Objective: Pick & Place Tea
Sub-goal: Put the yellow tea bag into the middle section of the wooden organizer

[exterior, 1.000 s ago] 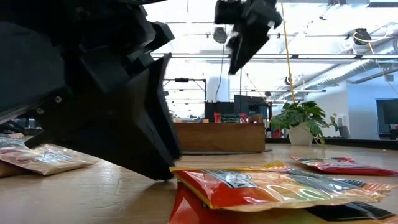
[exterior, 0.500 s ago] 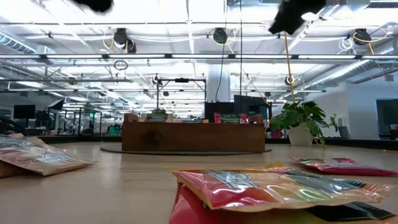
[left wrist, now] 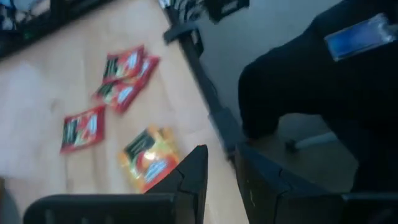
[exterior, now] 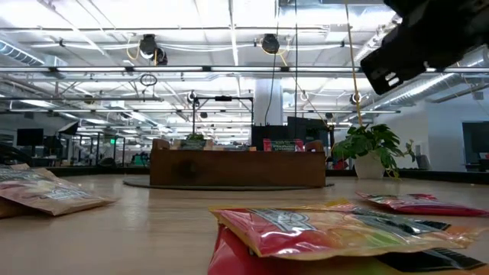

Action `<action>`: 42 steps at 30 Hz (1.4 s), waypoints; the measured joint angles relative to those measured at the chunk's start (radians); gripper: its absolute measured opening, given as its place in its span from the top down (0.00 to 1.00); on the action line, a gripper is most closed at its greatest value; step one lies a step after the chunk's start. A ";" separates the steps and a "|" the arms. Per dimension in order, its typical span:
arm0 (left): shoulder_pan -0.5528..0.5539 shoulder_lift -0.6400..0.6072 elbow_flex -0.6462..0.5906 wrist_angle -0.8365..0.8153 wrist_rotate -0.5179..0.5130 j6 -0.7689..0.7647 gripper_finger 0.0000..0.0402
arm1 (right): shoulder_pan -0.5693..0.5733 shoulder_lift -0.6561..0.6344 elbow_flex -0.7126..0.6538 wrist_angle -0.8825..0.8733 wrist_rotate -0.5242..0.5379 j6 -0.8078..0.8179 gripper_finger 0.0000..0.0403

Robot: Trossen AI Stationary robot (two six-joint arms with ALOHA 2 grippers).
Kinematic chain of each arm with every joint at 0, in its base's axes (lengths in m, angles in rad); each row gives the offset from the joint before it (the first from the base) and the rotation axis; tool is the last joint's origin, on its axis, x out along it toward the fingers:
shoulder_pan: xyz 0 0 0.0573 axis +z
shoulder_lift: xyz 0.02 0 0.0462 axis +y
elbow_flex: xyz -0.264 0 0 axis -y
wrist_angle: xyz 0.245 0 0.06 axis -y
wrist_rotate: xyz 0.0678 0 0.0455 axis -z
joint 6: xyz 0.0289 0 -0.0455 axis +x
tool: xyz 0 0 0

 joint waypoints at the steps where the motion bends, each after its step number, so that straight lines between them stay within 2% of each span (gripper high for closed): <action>1: -0.001 0.000 -0.015 0.002 -0.039 -0.006 0.78 | 0.018 0.027 -0.002 0.050 0.000 0.008 0.98; 2: 0.005 0.002 -0.036 0.002 -0.076 -0.023 0.78 | 0.037 0.057 -0.001 0.097 0.000 0.009 0.99; 4: 0.037 0.005 -0.099 0.077 -0.080 -0.041 0.78 | 0.075 0.119 0.011 0.161 0.000 0.009 1.00; 10: 0.144 0.008 -0.273 0.467 0.154 0.024 0.78 | 0.173 0.327 0.134 0.176 -0.004 0.026 1.00; 12: 0.182 0.005 -0.297 0.523 0.204 -0.012 0.78 | 0.201 0.392 0.183 0.159 -0.006 0.018 1.00; 18: 0.244 0.034 -0.308 0.552 0.266 -0.065 0.78 | 0.252 0.521 0.263 0.137 -0.006 0.002 1.00; 28: 0.286 0.106 -0.309 0.495 0.351 -0.092 0.78 | 0.254 0.535 0.263 0.109 -0.006 0.027 1.00; 37: 0.308 0.130 -0.307 0.454 0.337 -0.119 0.78 | 0.248 0.535 0.263 0.104 0.025 0.024 1.00; 42: 0.331 0.130 -0.307 0.404 0.270 -0.146 0.78 | 0.238 0.535 0.263 0.102 0.025 0.020 1.00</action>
